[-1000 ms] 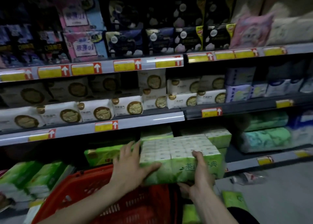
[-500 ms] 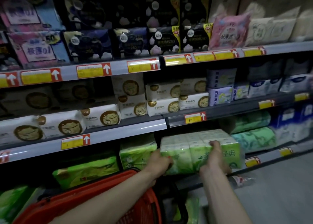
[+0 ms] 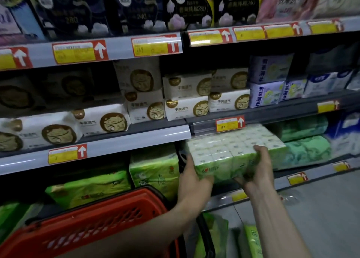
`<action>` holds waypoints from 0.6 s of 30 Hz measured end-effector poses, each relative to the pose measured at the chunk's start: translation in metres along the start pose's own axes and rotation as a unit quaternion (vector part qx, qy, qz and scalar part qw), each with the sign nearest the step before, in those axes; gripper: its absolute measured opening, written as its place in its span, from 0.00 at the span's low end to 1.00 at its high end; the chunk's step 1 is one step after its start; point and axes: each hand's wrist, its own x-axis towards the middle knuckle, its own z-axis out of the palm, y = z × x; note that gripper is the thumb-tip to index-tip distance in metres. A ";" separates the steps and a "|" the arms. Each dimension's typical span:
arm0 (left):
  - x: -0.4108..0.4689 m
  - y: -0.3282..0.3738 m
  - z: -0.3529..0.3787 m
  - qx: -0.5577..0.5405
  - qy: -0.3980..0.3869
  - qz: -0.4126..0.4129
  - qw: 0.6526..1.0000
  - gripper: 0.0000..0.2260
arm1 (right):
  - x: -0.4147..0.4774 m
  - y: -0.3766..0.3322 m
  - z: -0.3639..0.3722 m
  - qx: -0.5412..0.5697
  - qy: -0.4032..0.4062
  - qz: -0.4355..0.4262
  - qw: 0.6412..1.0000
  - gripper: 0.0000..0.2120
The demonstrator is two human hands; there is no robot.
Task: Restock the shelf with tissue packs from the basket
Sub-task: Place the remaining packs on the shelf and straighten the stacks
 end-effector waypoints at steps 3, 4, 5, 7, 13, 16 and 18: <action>0.008 -0.002 -0.003 0.003 0.014 -0.014 1.000 0.37 | 0.007 0.006 0.007 -0.015 -0.011 0.003 1.000 0.33; 0.011 -0.003 -0.003 0.007 0.018 -0.022 1.000 0.38 | 0.010 0.007 0.009 -0.018 -0.015 0.003 1.000 0.33; 0.013 -0.005 -0.003 0.013 0.023 -0.030 0.999 0.38 | 0.014 0.009 0.012 -0.018 -0.019 0.006 1.000 0.33; 0.019 -0.009 -0.005 0.031 0.035 -0.042 0.998 0.38 | 0.021 0.016 0.016 -0.021 -0.027 0.014 0.999 0.35; 0.046 0.008 -0.007 0.053 0.038 -0.065 0.996 0.30 | 0.046 0.032 0.026 -0.017 -0.048 0.006 0.999 0.35; 0.055 0.011 -0.005 0.066 0.034 -0.096 0.993 0.30 | 0.059 0.044 0.029 -0.125 0.022 0.004 0.992 0.51; 0.057 0.005 -0.003 0.079 0.036 -0.102 0.991 0.31 | 0.086 0.057 0.025 -0.190 0.024 -0.019 0.981 0.59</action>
